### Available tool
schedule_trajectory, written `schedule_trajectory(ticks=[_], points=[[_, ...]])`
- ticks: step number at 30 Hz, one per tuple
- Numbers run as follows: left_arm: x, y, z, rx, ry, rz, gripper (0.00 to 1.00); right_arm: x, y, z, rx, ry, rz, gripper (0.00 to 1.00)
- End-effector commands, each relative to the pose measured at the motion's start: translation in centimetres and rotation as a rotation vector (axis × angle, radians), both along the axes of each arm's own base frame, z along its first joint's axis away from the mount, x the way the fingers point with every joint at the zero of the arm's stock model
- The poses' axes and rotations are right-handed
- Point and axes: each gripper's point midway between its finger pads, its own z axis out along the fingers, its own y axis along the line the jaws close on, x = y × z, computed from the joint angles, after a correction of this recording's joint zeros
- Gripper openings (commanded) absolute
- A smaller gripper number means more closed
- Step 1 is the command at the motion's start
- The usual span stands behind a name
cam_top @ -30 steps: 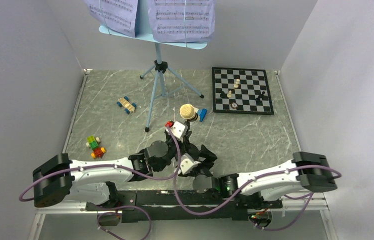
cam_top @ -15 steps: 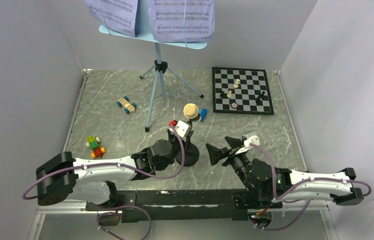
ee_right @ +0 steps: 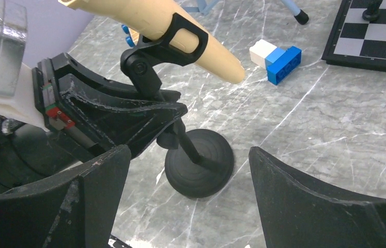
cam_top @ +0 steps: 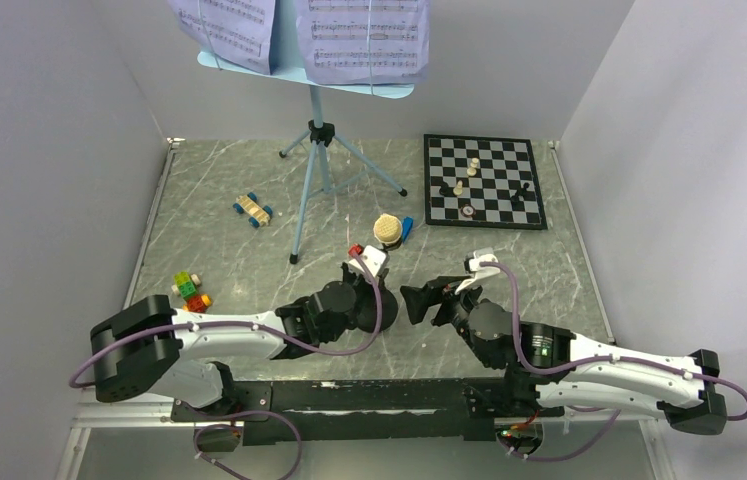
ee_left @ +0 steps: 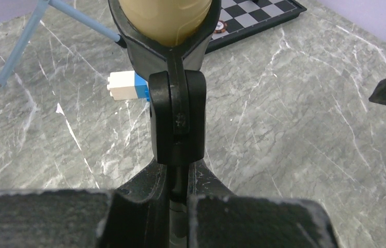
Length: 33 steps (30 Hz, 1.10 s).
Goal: Pack up the instrument practice props
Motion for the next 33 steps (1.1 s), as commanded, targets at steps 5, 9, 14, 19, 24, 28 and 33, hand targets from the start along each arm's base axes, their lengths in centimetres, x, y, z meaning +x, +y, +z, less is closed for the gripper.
schedule_trajectory(ticks=[5, 9, 14, 19, 24, 28, 33], points=[[-1.4, 2.6, -7.2, 0.167, 0.130, 0.002, 0.01, -0.3, -0.3, 1.7, 0.079, 0.017, 0.002, 0.89], [-1.7, 2.8, -6.2, 0.130, 0.123, -0.011, 0.17, -0.3, -0.8, 1.7, 0.076, 0.018, -0.009, 0.89], [-2.1, 3.0, -5.4, 0.105, 0.120, -0.021, 0.33, -0.3, -0.9, 1.8, 0.075, 0.017, -0.015, 0.89], [-2.4, 3.1, -4.6, 0.087, 0.117, -0.025, 0.47, -0.3, -0.9, 1.8, 0.072, 0.019, -0.016, 0.89], [-2.8, 2.9, -3.1, 0.053, 0.117, -0.046, 0.61, -0.3, -0.9, 1.7, 0.072, 0.023, -0.015, 0.90], [-3.1, 2.8, -1.9, 0.029, 0.118, -0.066, 0.69, -0.3, -0.8, 1.9, 0.076, 0.027, -0.013, 0.90], [-3.4, 3.3, -0.2, -0.022, 0.105, -0.071, 0.74, -0.3, -0.6, 2.2, 0.074, 0.027, -0.008, 0.90]])
